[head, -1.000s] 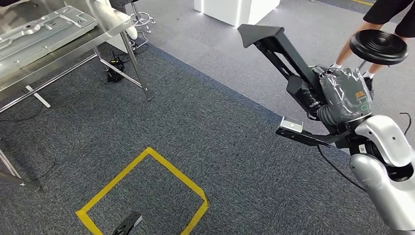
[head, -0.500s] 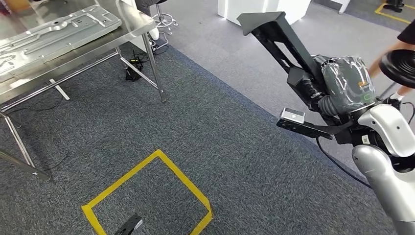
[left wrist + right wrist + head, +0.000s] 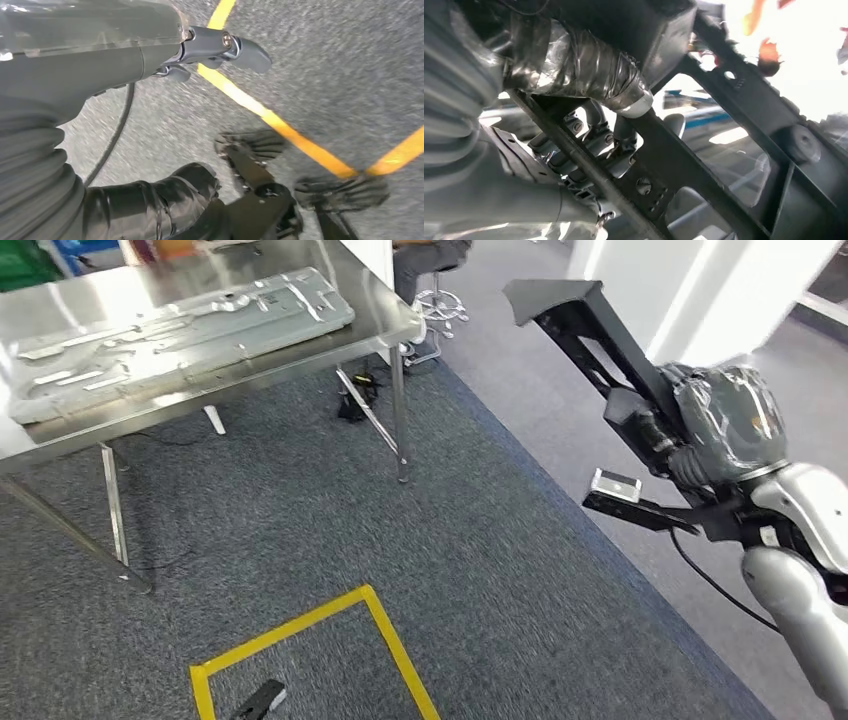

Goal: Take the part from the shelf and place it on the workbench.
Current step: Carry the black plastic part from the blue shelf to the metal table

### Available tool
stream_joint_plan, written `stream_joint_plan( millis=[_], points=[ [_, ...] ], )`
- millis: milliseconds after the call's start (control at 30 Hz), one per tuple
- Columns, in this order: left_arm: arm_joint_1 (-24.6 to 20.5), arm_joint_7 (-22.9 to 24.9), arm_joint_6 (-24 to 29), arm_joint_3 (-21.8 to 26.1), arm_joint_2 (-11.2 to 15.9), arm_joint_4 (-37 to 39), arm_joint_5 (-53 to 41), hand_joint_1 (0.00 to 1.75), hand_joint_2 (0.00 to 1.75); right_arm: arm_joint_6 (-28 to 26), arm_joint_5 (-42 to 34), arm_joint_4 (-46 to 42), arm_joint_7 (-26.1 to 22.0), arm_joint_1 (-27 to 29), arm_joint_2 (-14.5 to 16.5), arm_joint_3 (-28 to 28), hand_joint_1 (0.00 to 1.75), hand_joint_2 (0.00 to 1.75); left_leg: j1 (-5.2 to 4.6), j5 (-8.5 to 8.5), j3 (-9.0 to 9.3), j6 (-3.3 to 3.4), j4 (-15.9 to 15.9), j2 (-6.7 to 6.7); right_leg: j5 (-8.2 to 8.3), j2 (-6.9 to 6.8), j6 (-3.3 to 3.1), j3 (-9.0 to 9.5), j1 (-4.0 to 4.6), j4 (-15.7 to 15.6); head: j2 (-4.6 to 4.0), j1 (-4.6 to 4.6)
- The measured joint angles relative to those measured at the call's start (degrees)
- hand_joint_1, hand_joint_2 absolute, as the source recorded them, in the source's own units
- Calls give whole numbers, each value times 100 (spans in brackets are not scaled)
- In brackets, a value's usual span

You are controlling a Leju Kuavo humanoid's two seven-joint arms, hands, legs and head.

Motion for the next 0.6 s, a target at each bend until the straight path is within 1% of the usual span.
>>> stream_joint_plan(
  millis=[33,67,100,133,167,200,233,267,300,333,367,400,433,467,500,533,567,600],
  points=[
    [-1,1,1,4,1,11,1,0,175,13,-5,15,-1,-7,-14,21,175,175,18,-49,93,-39,-34,-58,249,32,-28,10,6,-137,1,22],
    [1,1,1,8,3,15,1,0,175,21,-7,9,3,-22,-28,40,175,175,33,-1,119,-74,-36,-92,182,-21,-89,79,30,-123,1,28],
    [4,2,1,10,4,17,1,0,175,26,-7,1,13,-30,-40,54,175,175,43,114,89,-105,101,-27,88,-76,-149,170,48,-145,2,24],
    [2,-4,0,13,5,17,3,0,175,25,-7,-3,16,-39,-46,63,175,175,49,304,-39,-134,405,144,-11,-141,-210,295,60,-170,2,16],
    [-10,-5,0,14,6,17,4,0,175,24,-7,-4,18,-44,-48,68,175,175,44,476,-298,-156,816,361,-112,-209,-265,446,74,-190,2,-2],
    [-25,-6,-1,15,3,17,4,0,175,23,-7,-2,16,-39,-48,78,175,175,39,538,-596,-179,1245,582,-209,-269,-303,608,93,-220,2,-23],
    [-40,-7,0,16,0,17,5,0,175,24,-7,3,14,-32,-49,92,175,175,33,464,-907,-198,1571,735,-315,-341,-331,777,115,-245,1,-34],
    [-48,-3,7,16,-2,17,6,0,175,25,-7,8,14,-25,-49,107,175,175,25,233,-1182,-211,1744,789,-421,-411,-348,954,137,-276,1,-39],
    [-47,5,17,18,-4,17,8,0,175,26,-7,11,14,-21,-49,120,175,175,19,-68,-1394,-216,1781,801,-526,-473,-359,1136,157,-308,0,-41],
    [-39,16,34,22,-4,18,13,0,175,26,-7,11,14,-20,-49,131,175,175,8,-346,-1554,-204,1700,801,-638,-534,-370,1328,179,-342,0,-43],
    [-31,26,52,30,-4,19,23,0,175,27,-7,13,14,-22,-48,142,175,175,-8,-479,-1669,-163,1514,803,-761,-596,-385,1534,209,-379,0,-45],
    [-23,34,69,40,-4,20,35,0,175,27,-7,15,14,-26,-48,153,175,175,-39,-405,-1744,-87,1246,819,-882,-659,-401,1728,243,-413,0,-47],
    [-16,38,86,57,3,21,44,0,175,27,-7,23,14,-28,-48,165,175,175,-103,-1,-1789,38,885,890,-1001,-725,-421,1891,267,-442,0,-38],
    [-8,40,97,74,15,22,49,0,175,28,-7,37,13,-32,-42,178,175,175,-194,568,-1817,170,547,952,-1112,-763,-423,2030,298,-452,0,-14],
    [1,41,103,88,24,23,47,0,175,29,-7,51,10,-35,-38,192,175,175,-281,1065,-1808,280,295,994,-1215,-789,-417,2117,315,-449,0,0],
    [8,43,105,98,33,23,39,0,175,31,-7,62,11,-35,-33,208,175,175,-354,1463,-1787,337,142,1012,-1321,-814,-417,2181,326,-442,0,3],
    [12,42,104,101,34,23,31,0,175,32,-7,66,10,-52,-34,222,175,175,-390,1588,-1762,319,114,964,-1416,-839,-411,2245,349,-434,0,8],
    [8,37,101,102,27,22,21,0,175,32,-9,56,13,-83,-42,231,175,175,-365,1586,-1707,275,103,907,-1504,-862,-411,2301,355,-431,0,-7]
  ],
)
